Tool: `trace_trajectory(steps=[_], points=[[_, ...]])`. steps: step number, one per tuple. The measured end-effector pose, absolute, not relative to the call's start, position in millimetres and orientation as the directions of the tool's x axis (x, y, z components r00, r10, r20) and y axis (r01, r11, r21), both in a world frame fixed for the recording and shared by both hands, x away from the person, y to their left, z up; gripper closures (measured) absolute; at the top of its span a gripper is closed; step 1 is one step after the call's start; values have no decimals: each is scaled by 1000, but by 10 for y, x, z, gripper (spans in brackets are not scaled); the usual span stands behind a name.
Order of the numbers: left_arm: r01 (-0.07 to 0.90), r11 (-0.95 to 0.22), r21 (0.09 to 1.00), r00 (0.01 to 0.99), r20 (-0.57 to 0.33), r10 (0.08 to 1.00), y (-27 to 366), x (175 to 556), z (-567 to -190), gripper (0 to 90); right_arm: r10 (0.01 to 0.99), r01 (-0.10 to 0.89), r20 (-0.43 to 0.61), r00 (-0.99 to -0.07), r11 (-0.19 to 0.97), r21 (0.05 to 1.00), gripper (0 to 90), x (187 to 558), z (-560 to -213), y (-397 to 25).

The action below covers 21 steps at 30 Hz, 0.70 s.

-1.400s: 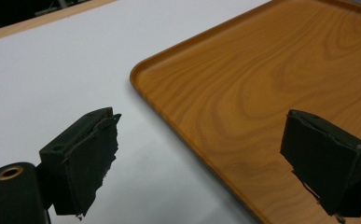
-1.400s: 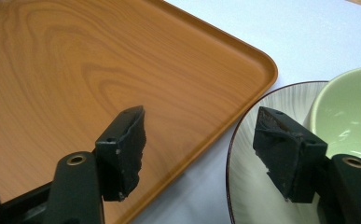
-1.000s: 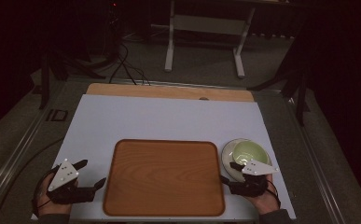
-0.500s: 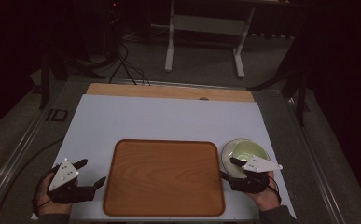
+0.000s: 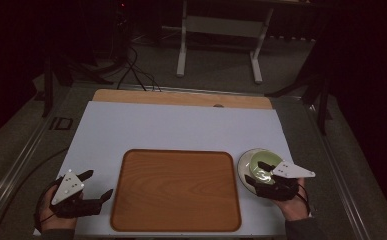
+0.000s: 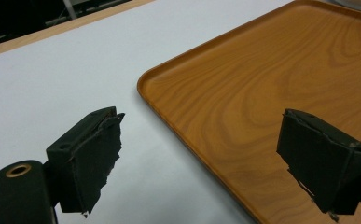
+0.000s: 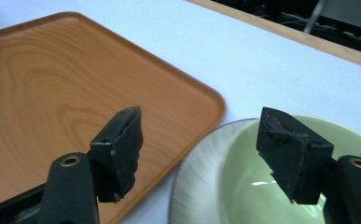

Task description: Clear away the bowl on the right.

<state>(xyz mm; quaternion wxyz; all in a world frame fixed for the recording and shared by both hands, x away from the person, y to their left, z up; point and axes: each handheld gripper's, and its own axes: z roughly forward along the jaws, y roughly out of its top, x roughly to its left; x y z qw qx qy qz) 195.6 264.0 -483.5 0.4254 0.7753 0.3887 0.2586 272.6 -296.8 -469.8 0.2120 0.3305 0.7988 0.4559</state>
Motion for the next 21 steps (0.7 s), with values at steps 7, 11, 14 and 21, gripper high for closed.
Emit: trace_trajectory(steps=[7,11,14,21], points=[[382,-332,862,561,69,825,2645,1953,-4833,134,761,353,-33,-648,338,872,271,2774,-4667,-3143],[385,-333,861,560,69,826,2644,1954,-4835,134,788,374,-25,-615,320,871,198,2809,-4678,-3220],[382,-329,863,557,69,828,2648,1950,-4833,134,811,388,-27,-585,309,868,166,2841,-4691,-3280],[380,-329,865,555,71,829,2651,1946,-4830,134,850,439,-6,-527,278,854,142,2922,-4758,-3448]])
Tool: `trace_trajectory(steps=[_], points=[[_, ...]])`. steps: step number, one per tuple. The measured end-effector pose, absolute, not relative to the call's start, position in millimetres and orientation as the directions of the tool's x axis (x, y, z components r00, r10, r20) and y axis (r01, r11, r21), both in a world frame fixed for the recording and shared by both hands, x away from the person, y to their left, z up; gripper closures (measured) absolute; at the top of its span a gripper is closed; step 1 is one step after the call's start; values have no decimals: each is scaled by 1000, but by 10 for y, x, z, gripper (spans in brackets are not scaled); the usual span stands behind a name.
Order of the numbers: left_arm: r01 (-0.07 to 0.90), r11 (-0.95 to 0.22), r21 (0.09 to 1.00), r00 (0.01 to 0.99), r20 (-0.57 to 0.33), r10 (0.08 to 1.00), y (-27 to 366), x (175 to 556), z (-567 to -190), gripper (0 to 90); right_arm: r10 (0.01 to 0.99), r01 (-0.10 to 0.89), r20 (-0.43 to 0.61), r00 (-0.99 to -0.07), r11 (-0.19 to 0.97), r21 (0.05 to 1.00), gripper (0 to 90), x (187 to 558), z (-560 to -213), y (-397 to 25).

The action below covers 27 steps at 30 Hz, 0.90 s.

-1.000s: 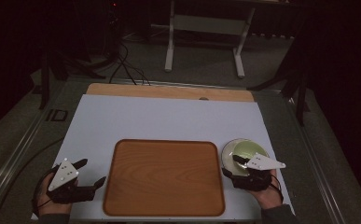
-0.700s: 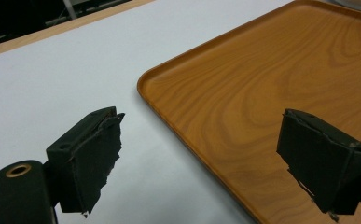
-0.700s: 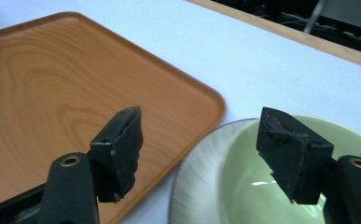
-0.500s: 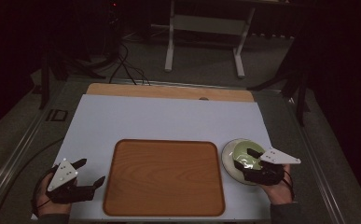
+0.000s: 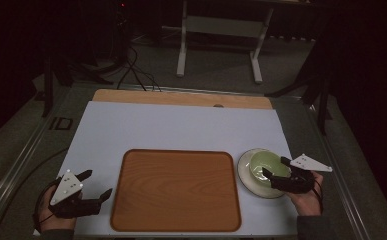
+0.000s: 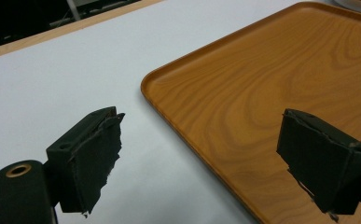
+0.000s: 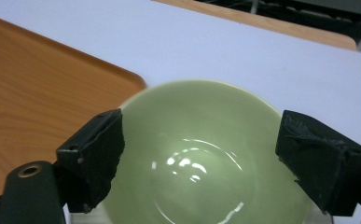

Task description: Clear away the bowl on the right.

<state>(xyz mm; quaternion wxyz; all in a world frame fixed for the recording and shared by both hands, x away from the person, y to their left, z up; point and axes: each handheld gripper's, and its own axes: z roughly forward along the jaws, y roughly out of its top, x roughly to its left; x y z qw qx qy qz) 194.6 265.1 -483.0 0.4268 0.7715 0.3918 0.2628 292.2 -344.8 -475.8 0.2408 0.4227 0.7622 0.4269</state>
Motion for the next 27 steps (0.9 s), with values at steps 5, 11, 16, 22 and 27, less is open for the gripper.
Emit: trace_trajectory(steps=[5,11,16,22,27], points=[[380,-326,866,553,71,830,2651,1942,-4829,133,876,474,7,-483,254,843,126,2990,-4822,-3506],[380,-326,866,552,71,831,2659,1940,-4827,134,894,498,11,-448,239,834,115,3034,-4847,-3567],[379,-326,866,550,72,832,2659,1940,-4827,134,904,535,31,-426,224,815,159,3094,-4911,-3604],[375,-328,867,548,78,833,2663,1937,-4823,134,911,612,90,-402,194,767,326,3186,-4988,-3613],[375,-325,868,546,77,834,2665,1934,-4823,134,913,649,127,-388,173,741,410,3219,-5002,-3631]])
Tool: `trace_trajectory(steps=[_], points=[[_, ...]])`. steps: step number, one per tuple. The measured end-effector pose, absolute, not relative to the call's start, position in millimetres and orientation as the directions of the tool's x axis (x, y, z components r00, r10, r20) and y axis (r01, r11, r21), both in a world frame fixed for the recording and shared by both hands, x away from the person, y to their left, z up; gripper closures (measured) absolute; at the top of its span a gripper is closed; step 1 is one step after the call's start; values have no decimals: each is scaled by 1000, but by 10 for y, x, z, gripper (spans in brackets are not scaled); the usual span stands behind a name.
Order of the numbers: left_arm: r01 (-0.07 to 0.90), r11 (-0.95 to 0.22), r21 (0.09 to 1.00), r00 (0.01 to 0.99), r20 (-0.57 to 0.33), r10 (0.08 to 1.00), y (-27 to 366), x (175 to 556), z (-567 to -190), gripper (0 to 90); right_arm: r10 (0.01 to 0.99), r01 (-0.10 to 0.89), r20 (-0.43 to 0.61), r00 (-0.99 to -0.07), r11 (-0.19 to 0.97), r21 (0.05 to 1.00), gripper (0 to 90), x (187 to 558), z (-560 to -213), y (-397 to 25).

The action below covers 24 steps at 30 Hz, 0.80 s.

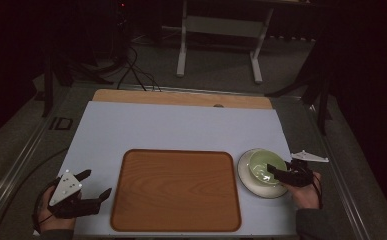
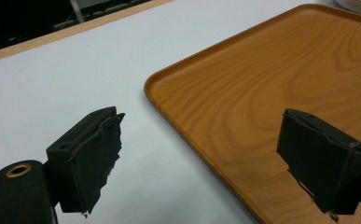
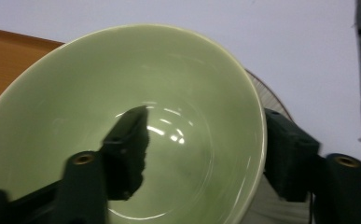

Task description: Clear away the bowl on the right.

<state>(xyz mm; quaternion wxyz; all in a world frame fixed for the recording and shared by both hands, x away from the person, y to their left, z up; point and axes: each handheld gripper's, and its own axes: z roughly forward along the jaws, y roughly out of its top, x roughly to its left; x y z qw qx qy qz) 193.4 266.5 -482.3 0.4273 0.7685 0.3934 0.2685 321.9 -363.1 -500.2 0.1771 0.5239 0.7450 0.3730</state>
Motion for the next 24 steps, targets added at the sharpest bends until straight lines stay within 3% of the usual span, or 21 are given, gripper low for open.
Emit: trace_trajectory(steps=[1,9,16,24], points=[[375,-325,868,546,77,834,2664,1934,-4822,135,912,667,140,-385,170,725,491,3232,-5017,-3634],[376,-327,867,544,80,836,2664,1936,-4823,139,901,730,247,-357,104,675,654,3280,-5049,-3673],[375,-325,868,540,81,838,2666,1932,-4821,141,894,765,299,-333,71,640,728,3328,-5043,-3659],[378,-325,867,538,80,839,2667,1934,-4822,144,903,776,286,-320,77,625,819,3362,-5013,-3640]])
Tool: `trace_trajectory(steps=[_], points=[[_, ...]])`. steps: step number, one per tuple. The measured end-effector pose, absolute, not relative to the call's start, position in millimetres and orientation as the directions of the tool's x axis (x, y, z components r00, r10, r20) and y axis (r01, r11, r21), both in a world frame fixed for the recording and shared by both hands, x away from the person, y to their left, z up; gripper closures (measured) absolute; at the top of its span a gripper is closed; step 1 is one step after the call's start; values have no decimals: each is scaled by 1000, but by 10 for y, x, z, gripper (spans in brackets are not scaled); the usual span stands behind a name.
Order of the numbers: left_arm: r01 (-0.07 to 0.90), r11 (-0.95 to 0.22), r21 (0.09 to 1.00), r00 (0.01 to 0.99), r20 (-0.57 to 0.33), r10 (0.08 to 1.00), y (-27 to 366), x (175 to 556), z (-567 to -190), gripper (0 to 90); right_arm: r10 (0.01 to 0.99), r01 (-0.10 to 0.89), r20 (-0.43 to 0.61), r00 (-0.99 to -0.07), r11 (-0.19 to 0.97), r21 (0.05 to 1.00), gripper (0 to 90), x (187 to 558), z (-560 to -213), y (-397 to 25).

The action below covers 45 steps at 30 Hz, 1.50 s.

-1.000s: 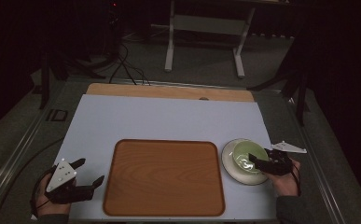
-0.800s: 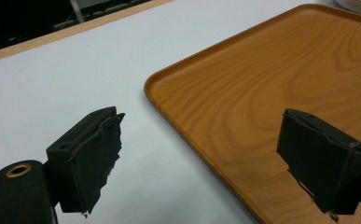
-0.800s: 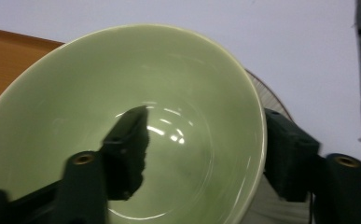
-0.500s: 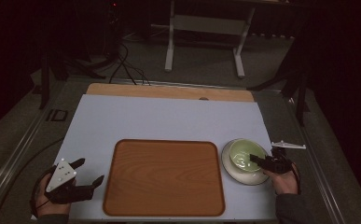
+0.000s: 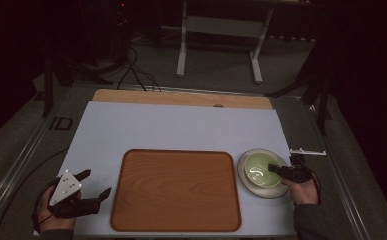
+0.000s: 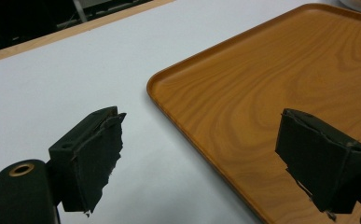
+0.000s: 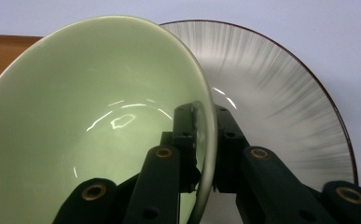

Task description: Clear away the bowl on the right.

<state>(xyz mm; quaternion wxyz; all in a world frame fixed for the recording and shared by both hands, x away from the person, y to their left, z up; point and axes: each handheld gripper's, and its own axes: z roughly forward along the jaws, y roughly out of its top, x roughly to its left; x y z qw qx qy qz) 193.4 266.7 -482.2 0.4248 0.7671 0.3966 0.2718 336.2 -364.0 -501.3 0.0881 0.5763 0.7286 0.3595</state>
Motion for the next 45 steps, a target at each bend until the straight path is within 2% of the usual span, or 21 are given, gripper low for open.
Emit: trace_trajectory(steps=[27,45], points=[[370,-319,873,534,81,842,2673,1924,-4814,147,901,720,237,-364,112,685,823,3280,-4767,-3560],[368,-308,878,528,75,846,2686,1919,-4815,149,887,676,194,-420,163,718,822,3375,-4558,-3405]])
